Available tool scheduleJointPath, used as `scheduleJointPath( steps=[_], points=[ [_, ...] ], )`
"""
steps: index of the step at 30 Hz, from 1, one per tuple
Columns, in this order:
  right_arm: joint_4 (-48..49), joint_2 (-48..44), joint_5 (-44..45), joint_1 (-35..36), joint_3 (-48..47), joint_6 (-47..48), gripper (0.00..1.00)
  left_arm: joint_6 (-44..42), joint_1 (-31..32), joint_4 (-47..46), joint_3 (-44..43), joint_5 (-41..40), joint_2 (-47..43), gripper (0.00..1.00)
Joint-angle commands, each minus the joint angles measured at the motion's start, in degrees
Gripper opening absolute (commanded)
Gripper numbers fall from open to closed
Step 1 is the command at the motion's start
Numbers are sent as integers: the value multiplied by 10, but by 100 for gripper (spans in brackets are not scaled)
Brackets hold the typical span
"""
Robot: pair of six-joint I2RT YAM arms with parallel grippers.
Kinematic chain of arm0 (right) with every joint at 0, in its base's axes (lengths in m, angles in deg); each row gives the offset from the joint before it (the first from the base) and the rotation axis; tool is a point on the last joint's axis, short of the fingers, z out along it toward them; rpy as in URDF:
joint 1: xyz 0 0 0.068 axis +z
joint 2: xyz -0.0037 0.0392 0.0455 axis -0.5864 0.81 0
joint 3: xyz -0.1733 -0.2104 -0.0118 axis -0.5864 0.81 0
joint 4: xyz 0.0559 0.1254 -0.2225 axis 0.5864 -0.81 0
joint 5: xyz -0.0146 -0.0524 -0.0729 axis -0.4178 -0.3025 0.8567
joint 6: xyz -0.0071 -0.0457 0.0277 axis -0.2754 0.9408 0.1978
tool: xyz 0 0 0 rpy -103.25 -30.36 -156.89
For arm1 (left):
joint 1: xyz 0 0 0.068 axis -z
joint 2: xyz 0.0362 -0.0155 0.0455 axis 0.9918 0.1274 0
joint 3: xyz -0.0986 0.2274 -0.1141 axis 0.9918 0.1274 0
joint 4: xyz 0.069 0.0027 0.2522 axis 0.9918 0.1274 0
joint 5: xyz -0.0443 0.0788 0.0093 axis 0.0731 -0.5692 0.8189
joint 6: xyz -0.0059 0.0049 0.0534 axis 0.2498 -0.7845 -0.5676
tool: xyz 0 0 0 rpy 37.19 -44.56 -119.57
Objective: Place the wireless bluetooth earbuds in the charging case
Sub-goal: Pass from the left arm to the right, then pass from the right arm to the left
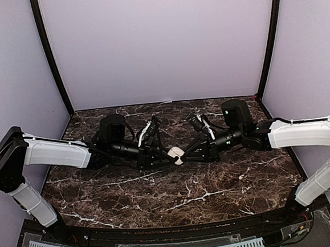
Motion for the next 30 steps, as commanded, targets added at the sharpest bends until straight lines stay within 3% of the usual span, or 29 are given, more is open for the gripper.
scheduleJointPath(
  steps=[1,5,10,11,12,14,19,27,30],
  points=[
    [21,3,2,0,-14,-7,11,2,7,3,-23,-1,7,47],
    [23,3,17,0,-11,-10,11,1,11,-1,-28,-2,10,43],
    [33,-7,35,0,-3,-16,17,-2,14,-1,-31,-3,10,21],
    [35,-10,40,0,-1,-18,22,-3,14,0,-29,-5,9,19],
    [36,-13,46,-1,1,-19,33,-6,14,1,-27,-6,6,18],
    [38,-20,68,-1,7,-23,42,-11,14,-2,-20,-2,0,16],
    [35,-30,137,-6,14,-35,38,-17,14,-29,2,20,-17,14],
    [64,-62,174,-24,47,-59,35,-34,14,-13,14,13,-32,13],
    [69,-64,150,-28,48,-59,37,-33,14,-14,15,11,-34,13]
  ],
)
